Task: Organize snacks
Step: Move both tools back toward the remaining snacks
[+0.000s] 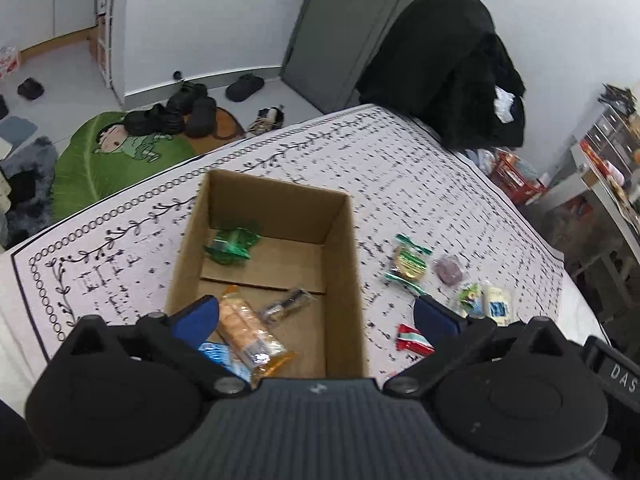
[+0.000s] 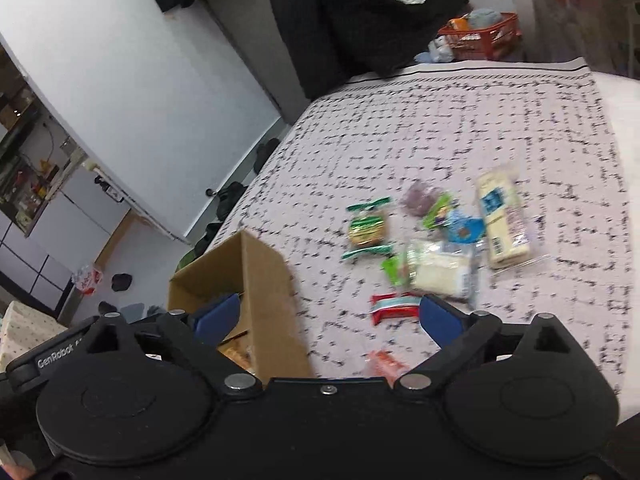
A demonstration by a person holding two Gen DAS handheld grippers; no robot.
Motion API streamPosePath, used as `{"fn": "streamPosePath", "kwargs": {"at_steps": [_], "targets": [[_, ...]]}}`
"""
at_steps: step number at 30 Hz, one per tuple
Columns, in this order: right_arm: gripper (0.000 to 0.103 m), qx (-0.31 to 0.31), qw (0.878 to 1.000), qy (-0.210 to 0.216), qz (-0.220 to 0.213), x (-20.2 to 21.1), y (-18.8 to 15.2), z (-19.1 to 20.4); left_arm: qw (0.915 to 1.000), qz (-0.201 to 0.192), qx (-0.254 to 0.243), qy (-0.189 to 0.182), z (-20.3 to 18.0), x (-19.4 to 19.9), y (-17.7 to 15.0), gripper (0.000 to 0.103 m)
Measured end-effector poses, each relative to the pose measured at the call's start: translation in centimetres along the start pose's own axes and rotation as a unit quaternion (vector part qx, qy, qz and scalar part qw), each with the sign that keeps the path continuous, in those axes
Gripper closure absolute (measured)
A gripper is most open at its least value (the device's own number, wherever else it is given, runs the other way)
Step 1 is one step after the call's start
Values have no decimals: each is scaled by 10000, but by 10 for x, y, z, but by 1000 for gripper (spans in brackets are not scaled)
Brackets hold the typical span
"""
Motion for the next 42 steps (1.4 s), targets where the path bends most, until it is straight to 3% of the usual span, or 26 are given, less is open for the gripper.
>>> {"fn": "streamPosePath", "kwargs": {"at_steps": [11,21,42], "targets": [[2,-107,9990,-310,-294,20,12,-53,9983,66,-547,-173,-44,0,-13,0],[3,-84,9995,-286,-77,27,19,-88,9971,347,-576,-350,-72,-12,-27,0],[6,-1036,9945,-124,-8,7,12,-155,9944,765,-723,-119,-124,-57,-75,3]]}}
Point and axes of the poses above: each gripper's, at about its wrist camera, not at the fingertips, and x roughly against the way its jaws point, z to its left, y to its top, the point moved 2 cm from there along -x, roughly the way its jaws point, and after that the axes turned 6 degrees about -z, right-handed, at the moved point
